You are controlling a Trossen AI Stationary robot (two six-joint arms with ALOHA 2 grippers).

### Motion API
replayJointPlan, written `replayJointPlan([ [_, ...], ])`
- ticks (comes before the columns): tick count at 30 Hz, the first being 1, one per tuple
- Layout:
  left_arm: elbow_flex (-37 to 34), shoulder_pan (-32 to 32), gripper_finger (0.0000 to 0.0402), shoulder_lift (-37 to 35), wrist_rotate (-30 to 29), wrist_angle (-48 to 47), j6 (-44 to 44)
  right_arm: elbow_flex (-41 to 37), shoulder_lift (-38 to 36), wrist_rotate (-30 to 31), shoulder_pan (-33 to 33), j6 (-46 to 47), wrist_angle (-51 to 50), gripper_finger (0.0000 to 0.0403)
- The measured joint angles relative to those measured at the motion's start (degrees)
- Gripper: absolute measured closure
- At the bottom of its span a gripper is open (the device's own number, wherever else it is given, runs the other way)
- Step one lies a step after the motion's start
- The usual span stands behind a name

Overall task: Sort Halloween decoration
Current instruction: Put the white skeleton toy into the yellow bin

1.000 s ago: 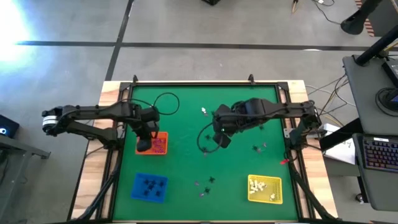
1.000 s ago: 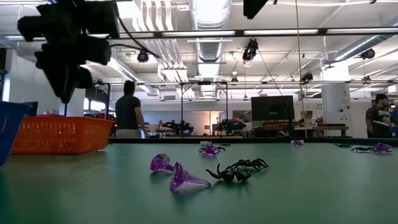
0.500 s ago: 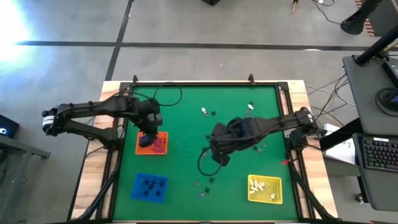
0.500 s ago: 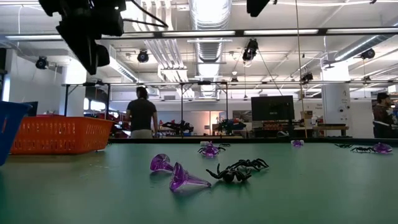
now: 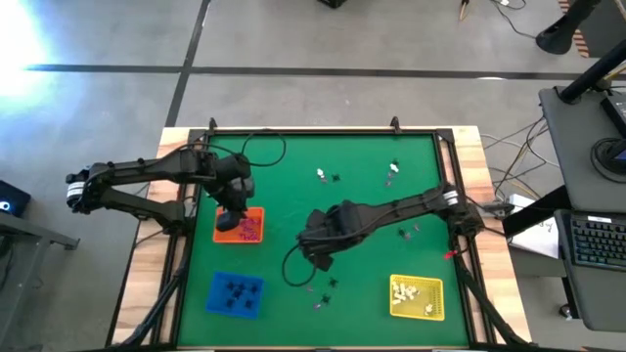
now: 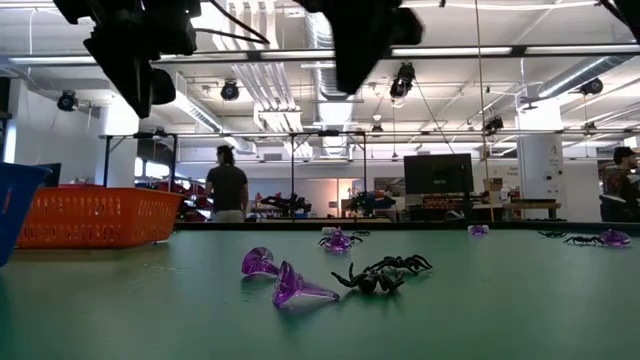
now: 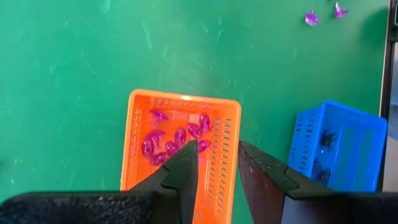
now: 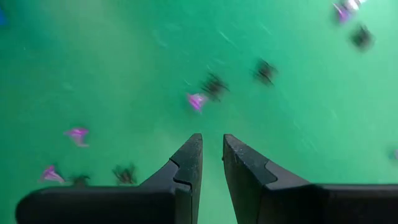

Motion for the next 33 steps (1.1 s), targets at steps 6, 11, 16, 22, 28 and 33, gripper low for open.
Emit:
replayJointPlan([
  [6, -0.05, 0.00, 0.0305, -0.01, 0.02, -3.16, 0.00, 7.34, 5.32, 1.58, -0.63, -6.55, -0.13, 0.0346],
  [11, -0.06, 0.00, 0.0306, -0.02, 0.02, -3.54, 0.00, 10.32, 6.58, 0.41, -1.48, -6.45, 0.90, 0.0346],
  [16, -0.06, 0.00, 0.0306, -0.07, 0.02, -3.54, 0.00, 10.49, 6.77, 1.26, -2.22, -5.01, 2.77, 0.0346],
  [22, -0.07, 0.00, 0.0306, -0.07, 0.01, -3.57, 0.00, 10.49, 6.77, 4.73, -2.40, -8.62, 2.18, 0.0315],
  [28, -0.08, 0.00, 0.0306, -0.08, 0.02, -3.59, -0.02, 10.49, 6.76, 11.41, -3.80, -9.22, -4.67, 0.0252],
  [33, -0.10, 0.00, 0.0306, -0.09, 0.02, -3.59, -0.02, 9.12, 5.35, 10.91, -8.73, -3.80, -9.10, 0.0233],
])
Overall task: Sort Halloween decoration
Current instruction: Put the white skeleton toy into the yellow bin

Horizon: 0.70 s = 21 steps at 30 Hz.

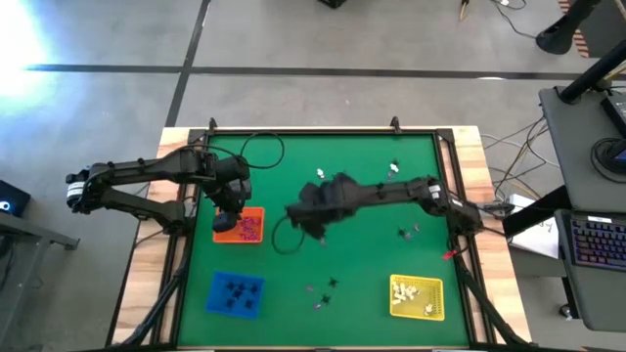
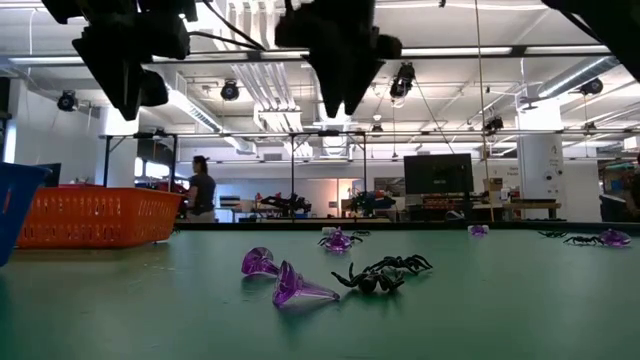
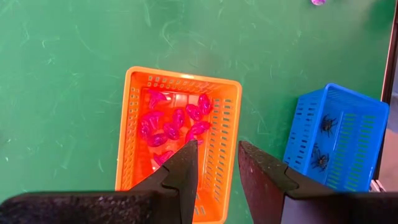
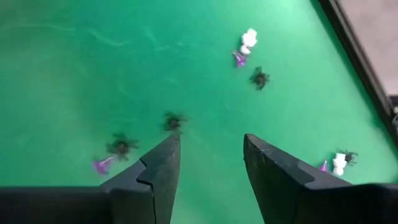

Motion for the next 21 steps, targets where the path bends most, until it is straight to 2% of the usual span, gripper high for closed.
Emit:
replayJointPlan([
  [3, -0.01, -0.01, 0.0306, 0.00, -0.02, 0.06, 0.00, -0.55, -0.69, -3.36, -4.09, -1.62, 0.38, 0.0237],
  [8, -0.01, 0.00, 0.0306, -0.05, -0.02, 0.33, 0.00, -1.69, -2.08, -4.21, -11.59, -3.97, -0.51, 0.0250],
  [11, -0.01, 0.00, 0.0306, -0.09, -0.02, 0.42, 0.00, -1.97, -3.00, -7.22, -16.32, -5.93, -0.78, 0.0255],
  [18, -0.01, 0.00, 0.0306, -0.15, -0.02, 0.22, 0.00, -3.17, -3.21, -14.18, -25.72, -14.25, -0.65, 0.0262],
  [21, -0.01, 0.00, 0.0306, -0.15, -0.02, 0.20, 0.02, -5.07, -3.23, -14.85, -29.28, -17.05, -0.70, 0.0261],
])
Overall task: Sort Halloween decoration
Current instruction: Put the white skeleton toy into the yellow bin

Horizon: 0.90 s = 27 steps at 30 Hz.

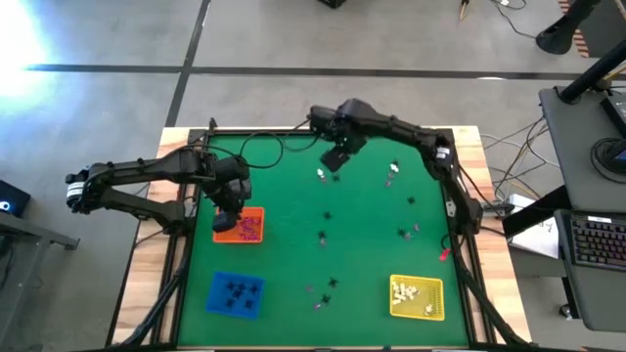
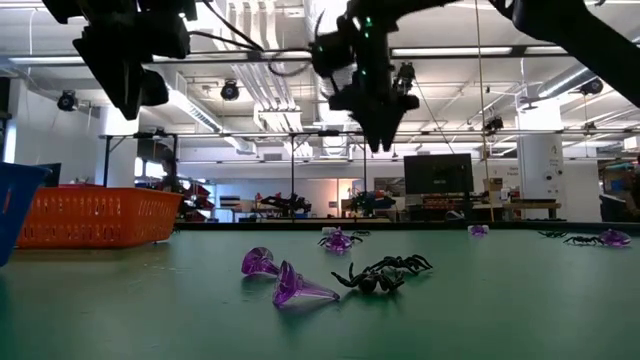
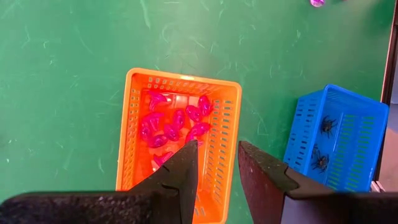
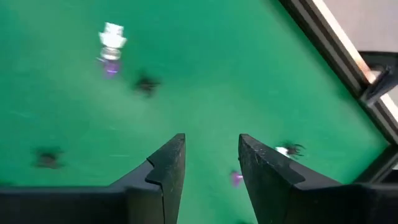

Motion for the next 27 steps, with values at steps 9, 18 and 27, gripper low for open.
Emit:
replayJointPlan([
  [9, 0.00, 0.00, 0.0306, -0.09, -0.96, -0.13, -0.01, -10.34, -0.09, -5.44, -7.86, -3.85, 2.41, 0.0264],
  [18, 0.00, 0.00, 0.0306, -0.11, -1.03, -0.19, -0.02, -24.34, -0.70, -5.03, -11.03, -6.11, 5.73, 0.0264],
  [27, 0.00, 0.00, 0.0306, -0.13, -1.06, -0.22, -0.02, -38.23, -8.70, -5.04, -14.43, -4.19, 15.92, 0.0264],
])
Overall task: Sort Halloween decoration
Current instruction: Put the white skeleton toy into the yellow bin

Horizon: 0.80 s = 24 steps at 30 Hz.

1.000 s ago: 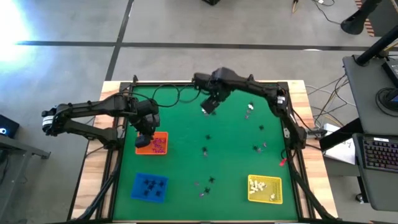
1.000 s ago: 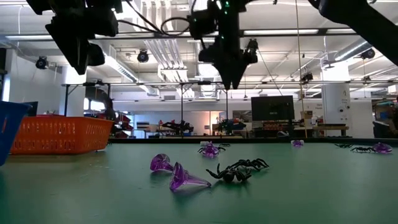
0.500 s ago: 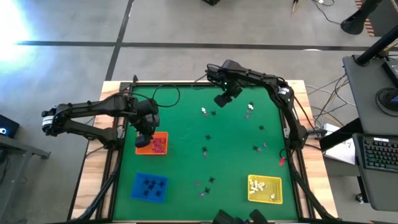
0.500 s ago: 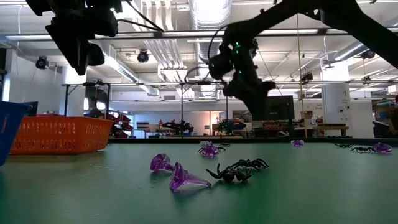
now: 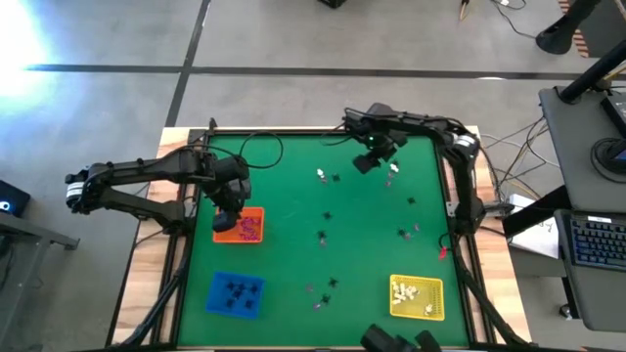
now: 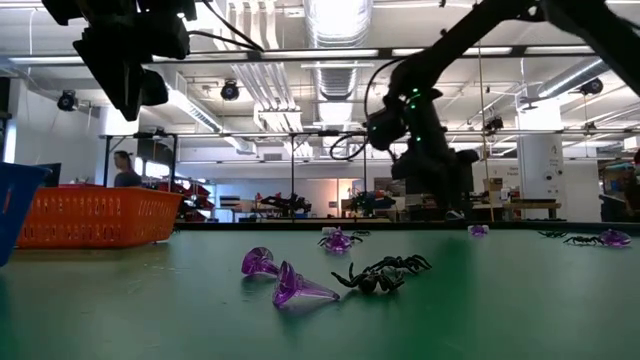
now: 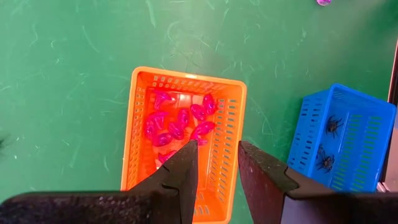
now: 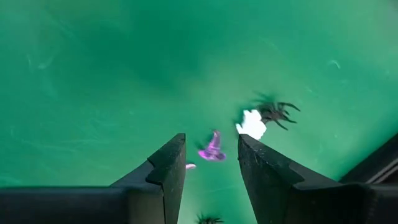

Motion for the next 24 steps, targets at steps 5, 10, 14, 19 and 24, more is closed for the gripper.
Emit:
replayJointPlan([
  [5, 0.00, 0.00, 0.0306, 0.00, -0.01, 0.05, 0.00, -8.91, -7.22, -3.37, -1.91, 0.06, 7.23, 0.0264],
  [10, 0.00, -0.01, 0.0306, 0.00, -0.02, 0.13, -0.61, -17.11, -12.01, -3.48, -3.98, 1.95, 13.93, 0.0264],
  [14, 0.00, 0.00, 0.0306, 0.00, -0.03, 0.15, -1.39, -20.82, -13.31, -3.43, -5.26, 1.97, 16.91, 0.0264],
  [19, 0.00, -0.02, 0.0306, 0.00, -0.03, 0.15, -1.73, -23.10, -13.19, -3.44, -6.36, 1.69, 20.10, 0.0264],
  [24, 0.00, 0.00, 0.0306, 0.00, -0.03, 0.17, -1.73, -24.56, -12.50, -3.02, -7.84, 1.62, 22.42, 0.0264],
])
